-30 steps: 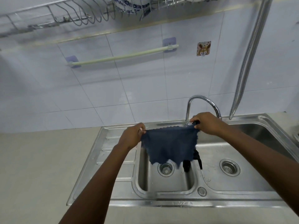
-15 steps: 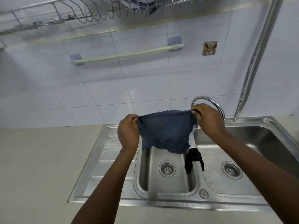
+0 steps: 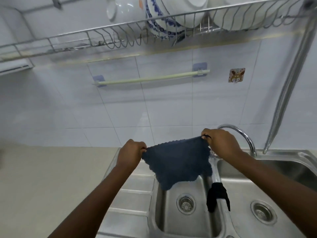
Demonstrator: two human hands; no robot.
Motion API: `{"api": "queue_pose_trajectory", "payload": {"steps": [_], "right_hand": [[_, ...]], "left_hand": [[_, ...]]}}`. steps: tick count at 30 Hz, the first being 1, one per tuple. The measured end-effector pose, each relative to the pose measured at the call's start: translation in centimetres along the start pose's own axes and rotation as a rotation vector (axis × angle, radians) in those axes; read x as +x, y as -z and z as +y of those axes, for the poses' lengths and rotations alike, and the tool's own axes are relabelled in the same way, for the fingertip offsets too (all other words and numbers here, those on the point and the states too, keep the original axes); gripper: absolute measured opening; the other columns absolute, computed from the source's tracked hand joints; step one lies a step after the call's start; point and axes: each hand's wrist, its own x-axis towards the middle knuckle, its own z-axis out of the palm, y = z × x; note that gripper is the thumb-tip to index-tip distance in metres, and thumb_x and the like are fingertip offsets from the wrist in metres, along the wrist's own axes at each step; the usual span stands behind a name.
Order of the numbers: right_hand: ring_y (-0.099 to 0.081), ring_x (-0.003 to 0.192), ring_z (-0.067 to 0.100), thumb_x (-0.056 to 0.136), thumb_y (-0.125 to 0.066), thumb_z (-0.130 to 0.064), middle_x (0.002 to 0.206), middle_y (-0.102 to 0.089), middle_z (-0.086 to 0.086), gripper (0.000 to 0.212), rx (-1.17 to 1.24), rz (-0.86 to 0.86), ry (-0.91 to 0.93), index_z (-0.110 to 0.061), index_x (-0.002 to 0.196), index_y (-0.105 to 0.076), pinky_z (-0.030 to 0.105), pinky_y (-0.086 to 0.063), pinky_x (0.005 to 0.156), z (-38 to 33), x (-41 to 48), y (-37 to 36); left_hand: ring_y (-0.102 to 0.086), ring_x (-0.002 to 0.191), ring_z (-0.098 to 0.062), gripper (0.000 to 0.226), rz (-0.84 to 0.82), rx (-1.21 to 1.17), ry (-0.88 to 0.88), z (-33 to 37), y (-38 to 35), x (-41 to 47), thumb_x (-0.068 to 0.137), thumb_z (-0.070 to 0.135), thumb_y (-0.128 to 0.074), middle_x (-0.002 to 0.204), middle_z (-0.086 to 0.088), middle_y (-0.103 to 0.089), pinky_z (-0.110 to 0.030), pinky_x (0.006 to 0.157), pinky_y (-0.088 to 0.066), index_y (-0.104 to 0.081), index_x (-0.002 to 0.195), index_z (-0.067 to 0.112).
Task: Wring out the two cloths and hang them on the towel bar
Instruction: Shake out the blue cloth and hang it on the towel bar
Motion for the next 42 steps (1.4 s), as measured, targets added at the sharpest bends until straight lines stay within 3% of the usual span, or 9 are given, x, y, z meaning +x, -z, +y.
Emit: {"api": "queue_pose_trajectory", "payload": {"steps": [8, 13, 17, 20, 24, 29, 34, 39, 42], "right_hand": [[-0.064, 0.066, 0.023, 0.089, -0.055, -0.019, 0.077, -0.070, 0.002, 0.015, 0.320, 0.176, -0.008, -0.025, 0.082, -0.067, 0.033, -0.056, 0.062, -8.1, 13.5, 6.2], [-0.066, 0.064, 0.024, 0.081, -0.064, -0.002, 0.071, -0.067, 0.010, 0.022, 0.923, 0.172, -0.165, -0.022, 0.072, -0.065, 0.032, -0.056, 0.061, -11.9, 21.5, 8.6], [-0.064, 0.081, 0.021, 0.080, -0.063, -0.002, 0.081, -0.067, 0.002, 0.020, 1.021, 0.254, -0.191, -0.021, 0.075, -0.065, 0.026, -0.054, 0.070, -13.6, 26.6, 8.4], [-0.061, 0.096, 0.022, 0.088, -0.058, -0.013, 0.100, -0.064, 0.002, 0.012, 0.890, 0.202, -0.111, -0.018, 0.096, -0.065, 0.031, -0.051, 0.086, -14.2, 28.2, 7.2], [-0.058, 0.104, 0.024, 0.092, -0.050, -0.012, 0.113, -0.064, 0.007, 0.020, 0.596, 0.054, 0.043, -0.016, 0.108, -0.061, 0.028, -0.045, 0.090, -13.3, 28.6, 4.9], [-0.058, 0.100, 0.025, 0.093, -0.038, -0.021, 0.111, -0.062, 0.003, 0.030, 0.157, -0.132, 0.089, -0.026, 0.102, -0.066, 0.037, -0.051, 0.089, -12.9, 29.6, 4.0], [-0.049, 0.097, 0.029, 0.091, -0.049, -0.029, 0.099, -0.056, 0.008, 0.017, 0.026, 0.187, 0.070, -0.024, 0.096, -0.065, 0.036, -0.049, 0.085, -13.2, 30.4, 3.0], [-0.047, 0.099, 0.032, 0.080, -0.067, -0.017, 0.106, -0.047, 0.014, 0.030, 0.037, 0.309, 0.093, -0.011, 0.106, -0.054, 0.039, -0.049, 0.082, -13.6, 30.7, 2.9], [-0.050, 0.097, 0.030, 0.087, -0.059, -0.014, 0.100, -0.055, 0.014, 0.013, -0.123, 0.278, 0.172, -0.007, 0.098, -0.056, 0.035, -0.045, 0.076, -14.3, 30.8, 3.2]], "left_hand": [[-0.068, 0.069, -0.024, 0.013, 0.036, -0.108, 0.155, -4.7, 11.5, 9.9, 0.088, 0.010, -0.058, 0.082, -0.009, -0.071, -0.034, 0.068, -0.058, -0.065, 0.094, 0.019], [-0.062, 0.056, -0.021, 0.017, 0.164, -0.940, 0.335, -6.0, 17.2, 16.7, 0.095, 0.008, -0.050, 0.078, -0.017, -0.065, -0.020, 0.045, -0.052, -0.063, 0.106, 0.008], [-0.068, 0.082, -0.019, 0.017, 0.202, -1.335, 0.270, -6.8, 18.7, 21.1, 0.096, 0.002, -0.049, 0.101, -0.018, -0.065, -0.020, 0.063, -0.059, -0.063, 0.103, 0.007], [-0.060, 0.108, -0.022, 0.028, 0.139, -1.191, 0.091, -7.9, 17.4, 23.4, 0.097, 0.001, -0.045, 0.114, -0.009, -0.061, -0.029, 0.087, -0.054, -0.059, 0.118, 0.013], [-0.051, 0.123, -0.022, 0.042, -0.034, -0.547, -0.187, -10.1, 13.5, 25.8, 0.095, 0.002, -0.044, 0.135, -0.005, -0.053, -0.038, 0.107, -0.043, -0.048, 0.134, 0.018], [-0.059, 0.103, -0.023, 0.029, 0.069, -0.074, -0.136, -10.8, 12.2, 27.6, 0.101, 0.027, -0.033, 0.118, -0.002, -0.063, -0.040, 0.089, -0.046, -0.052, 0.122, 0.034], [-0.060, 0.092, -0.032, 0.036, 0.172, -0.162, 0.155, -11.9, 13.3, 29.4, 0.091, 0.045, -0.052, 0.101, -0.013, -0.062, -0.036, 0.074, -0.046, -0.038, 0.119, 0.027], [-0.058, 0.101, -0.031, 0.037, 0.246, 0.150, 0.190, -12.4, 14.0, 29.7, 0.087, 0.039, -0.061, 0.109, -0.013, -0.060, -0.037, 0.083, -0.051, -0.065, 0.109, 0.009], [-0.061, 0.100, -0.025, 0.023, 0.250, 0.360, 0.064, -11.6, 12.9, 28.7, 0.085, 0.021, -0.068, 0.109, -0.007, -0.065, -0.035, 0.087, -0.050, -0.065, 0.107, 0.015]]}}
